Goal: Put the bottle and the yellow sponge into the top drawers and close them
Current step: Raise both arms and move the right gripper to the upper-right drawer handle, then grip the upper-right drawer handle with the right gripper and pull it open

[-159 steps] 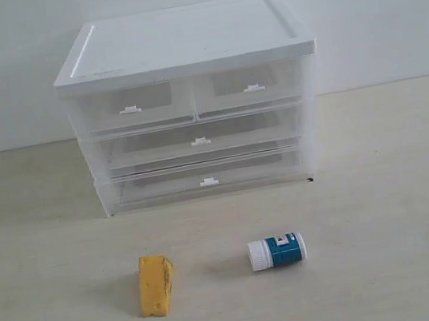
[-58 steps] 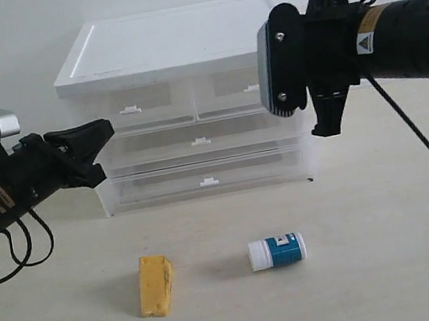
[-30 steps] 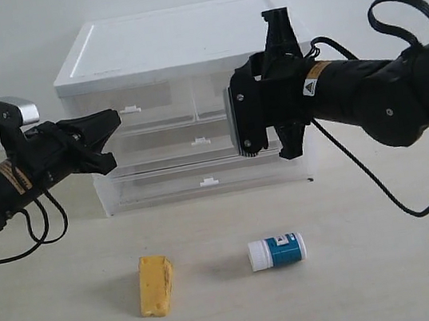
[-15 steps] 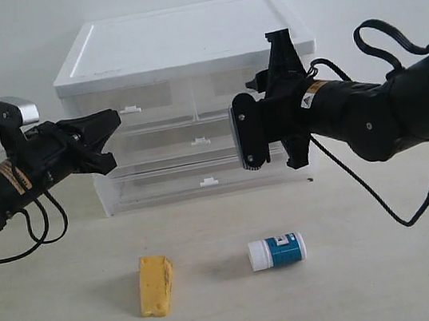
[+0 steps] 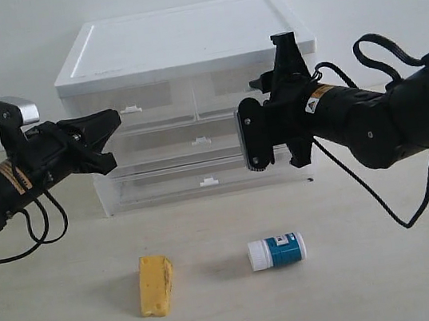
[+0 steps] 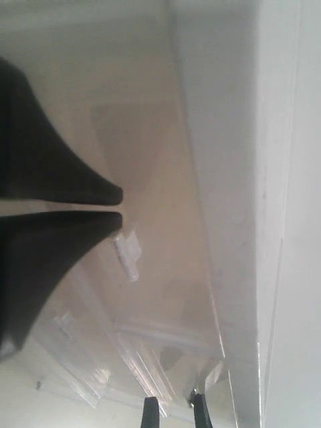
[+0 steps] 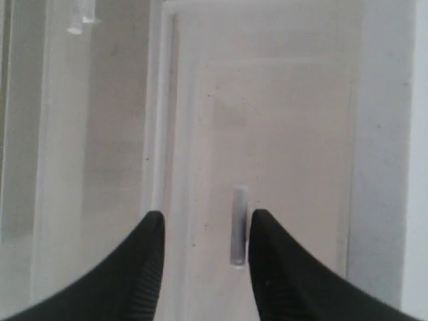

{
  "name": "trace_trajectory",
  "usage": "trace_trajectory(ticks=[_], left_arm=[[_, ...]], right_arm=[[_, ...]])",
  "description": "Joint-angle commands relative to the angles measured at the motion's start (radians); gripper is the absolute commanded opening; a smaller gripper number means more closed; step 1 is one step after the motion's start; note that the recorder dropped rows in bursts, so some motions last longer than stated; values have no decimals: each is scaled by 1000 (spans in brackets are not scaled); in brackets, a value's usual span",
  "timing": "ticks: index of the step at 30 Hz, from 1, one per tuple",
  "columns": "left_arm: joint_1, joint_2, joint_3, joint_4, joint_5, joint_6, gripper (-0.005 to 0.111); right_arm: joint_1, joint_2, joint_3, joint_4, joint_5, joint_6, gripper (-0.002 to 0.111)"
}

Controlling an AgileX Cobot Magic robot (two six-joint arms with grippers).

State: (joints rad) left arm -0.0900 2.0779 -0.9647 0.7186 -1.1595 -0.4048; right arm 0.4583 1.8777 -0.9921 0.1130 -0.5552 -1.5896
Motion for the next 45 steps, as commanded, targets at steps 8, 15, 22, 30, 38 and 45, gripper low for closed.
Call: trace_trajectory(ticks=[8,15,22,30,38,45], left_arm=[[0,4,-13,-30,8,2,4],[0,4,-13,-30,8,8,4],[0,4,-13,-30,8,8,4],[0,4,-13,-30,8,8,4],[0,4,-13,-34,8,8,4],[0,4,-13,-34,8,5,4]], right_arm=[[-30,9,-10,64,-40,10,0],[5,5,-8,76,-5,19,0],[71,5,-2,124,7,8,0],[99,5,113,128,-119,-85,0],[129,5,146,156,-127,-34,0],[198,-43,153,233,-106,-38,0]])
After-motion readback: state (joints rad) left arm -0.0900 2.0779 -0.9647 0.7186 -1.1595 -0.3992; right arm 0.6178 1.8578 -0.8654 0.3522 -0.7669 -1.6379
